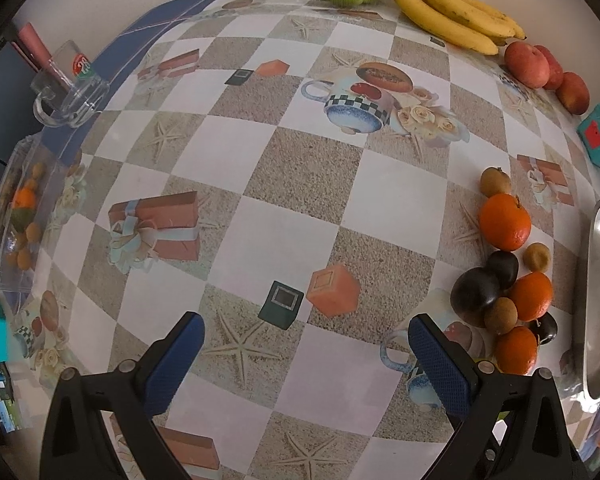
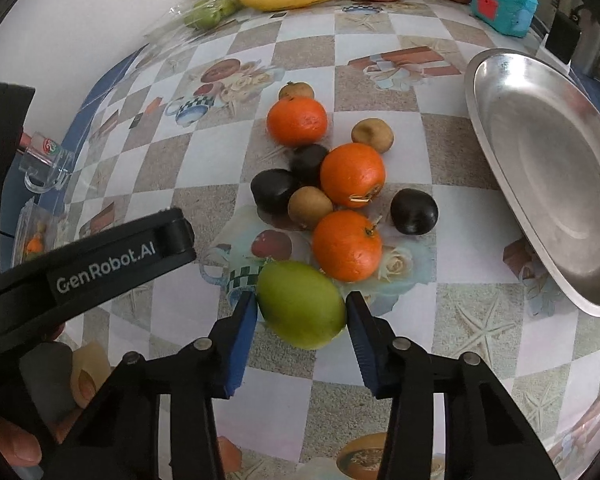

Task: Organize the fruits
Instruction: 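Close the right tool on the green pear while the left tool approaches a dark plum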

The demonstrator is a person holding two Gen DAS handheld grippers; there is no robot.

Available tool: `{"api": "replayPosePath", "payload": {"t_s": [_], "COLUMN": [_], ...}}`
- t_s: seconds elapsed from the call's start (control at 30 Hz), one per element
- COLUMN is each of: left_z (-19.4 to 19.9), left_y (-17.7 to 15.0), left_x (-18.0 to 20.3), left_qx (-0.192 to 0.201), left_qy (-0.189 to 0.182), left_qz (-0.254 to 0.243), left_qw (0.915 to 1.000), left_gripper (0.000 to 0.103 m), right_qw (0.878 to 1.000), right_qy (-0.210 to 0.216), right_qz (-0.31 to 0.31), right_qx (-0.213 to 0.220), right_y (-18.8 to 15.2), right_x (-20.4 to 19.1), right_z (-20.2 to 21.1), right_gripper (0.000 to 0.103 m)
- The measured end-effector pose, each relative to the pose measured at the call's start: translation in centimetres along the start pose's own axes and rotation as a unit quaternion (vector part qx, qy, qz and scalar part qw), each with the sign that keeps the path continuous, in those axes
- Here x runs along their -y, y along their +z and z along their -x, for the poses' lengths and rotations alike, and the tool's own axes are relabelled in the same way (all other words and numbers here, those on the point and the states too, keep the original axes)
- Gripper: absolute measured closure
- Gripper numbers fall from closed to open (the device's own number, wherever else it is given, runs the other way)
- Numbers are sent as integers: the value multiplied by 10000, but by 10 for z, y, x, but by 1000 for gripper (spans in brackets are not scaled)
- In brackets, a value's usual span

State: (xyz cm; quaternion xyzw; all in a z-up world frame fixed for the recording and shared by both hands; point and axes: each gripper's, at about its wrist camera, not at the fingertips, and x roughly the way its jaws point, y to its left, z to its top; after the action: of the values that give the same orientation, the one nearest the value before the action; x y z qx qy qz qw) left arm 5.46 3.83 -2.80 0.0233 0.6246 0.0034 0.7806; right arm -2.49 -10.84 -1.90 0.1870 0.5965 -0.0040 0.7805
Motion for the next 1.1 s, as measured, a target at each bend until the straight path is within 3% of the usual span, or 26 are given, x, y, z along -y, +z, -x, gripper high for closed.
{"api": "replayPosePath", "payload": {"t_s": [0.63, 0.9, 1.0, 1.1], "left_z": [8, 13, 16, 18], "left_y": [3, 4, 4, 6], "left_x": [-4, 2, 9, 17], "left_qx": [153, 255, 294, 324], "left_qy": [36, -73, -245, -560], "left_qz": [107, 30, -72, -156], "left_qw": [9998, 9996, 9992, 9978], "left_gripper": [0, 1, 6, 16], "right_qw": [9992, 9959, 9943, 9929], "right_qy": [301, 460, 336, 221], "right_qz": [47, -276, -462, -657], "right_qx": [265, 730, 896, 965], "right_y": [-2, 3, 5, 6], "right_x": [-1, 23, 38, 54], "right_z": [21, 52, 62, 66], "right_gripper": [59, 60, 60, 60]}}
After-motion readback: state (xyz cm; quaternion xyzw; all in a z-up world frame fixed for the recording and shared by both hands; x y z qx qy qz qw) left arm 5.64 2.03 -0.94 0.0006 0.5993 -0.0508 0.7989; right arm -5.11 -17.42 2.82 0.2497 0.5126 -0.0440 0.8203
